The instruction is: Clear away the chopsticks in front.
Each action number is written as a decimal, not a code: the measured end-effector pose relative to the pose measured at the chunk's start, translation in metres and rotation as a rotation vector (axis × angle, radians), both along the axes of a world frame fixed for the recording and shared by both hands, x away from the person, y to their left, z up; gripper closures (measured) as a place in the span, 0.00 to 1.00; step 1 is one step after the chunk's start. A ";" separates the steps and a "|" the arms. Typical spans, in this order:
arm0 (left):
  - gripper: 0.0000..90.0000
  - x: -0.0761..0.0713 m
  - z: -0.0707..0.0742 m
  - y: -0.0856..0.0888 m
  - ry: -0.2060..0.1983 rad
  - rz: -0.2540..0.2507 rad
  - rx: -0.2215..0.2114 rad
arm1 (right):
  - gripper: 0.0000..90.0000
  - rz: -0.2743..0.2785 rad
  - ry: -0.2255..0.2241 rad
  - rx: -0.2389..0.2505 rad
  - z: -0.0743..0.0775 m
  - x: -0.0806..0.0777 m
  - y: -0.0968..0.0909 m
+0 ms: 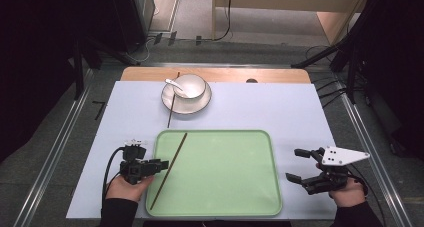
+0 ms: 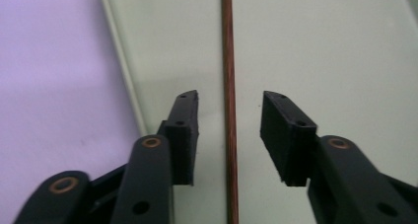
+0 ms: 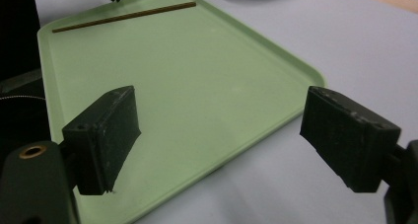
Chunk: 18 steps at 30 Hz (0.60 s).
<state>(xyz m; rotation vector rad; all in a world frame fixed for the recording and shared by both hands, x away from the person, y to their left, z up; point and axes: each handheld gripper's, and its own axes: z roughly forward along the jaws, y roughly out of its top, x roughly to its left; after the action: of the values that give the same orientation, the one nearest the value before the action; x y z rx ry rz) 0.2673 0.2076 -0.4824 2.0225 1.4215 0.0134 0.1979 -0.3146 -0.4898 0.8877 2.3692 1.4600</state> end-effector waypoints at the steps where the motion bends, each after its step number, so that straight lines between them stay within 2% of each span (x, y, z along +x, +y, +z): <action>1: 0.58 0.003 0.001 0.000 -0.025 -0.020 0.003 | 0.17 0.003 -0.001 -0.004 0.000 0.000 0.000; 3: 0.50 0.009 0.003 0.000 -0.042 -0.041 0.008 | 0.17 0.008 0.000 -0.003 0.000 0.000 0.001; 6: 0.42 0.019 0.007 0.002 -0.048 -0.063 -0.022 | 0.17 0.011 0.000 -0.002 0.000 0.000 0.001; 9: 0.40 0.031 0.012 0.002 -0.059 -0.060 -0.019 | 0.17 0.008 0.003 0.005 0.000 0.000 0.000; 14: 0.36 0.055 0.024 0.001 -0.050 -0.074 -0.035 | 0.17 0.007 0.003 0.013 0.000 0.000 -0.001; 18: 0.36 0.073 0.029 0.000 -0.064 -0.063 -0.021 | 0.17 0.001 0.005 0.019 -0.001 0.000 -0.001</action>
<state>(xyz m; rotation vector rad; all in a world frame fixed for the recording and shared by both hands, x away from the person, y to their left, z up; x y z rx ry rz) 0.3403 0.2076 -0.4530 2.0308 1.3125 0.0352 0.1981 -0.3159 -0.4904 0.8960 2.3636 1.4844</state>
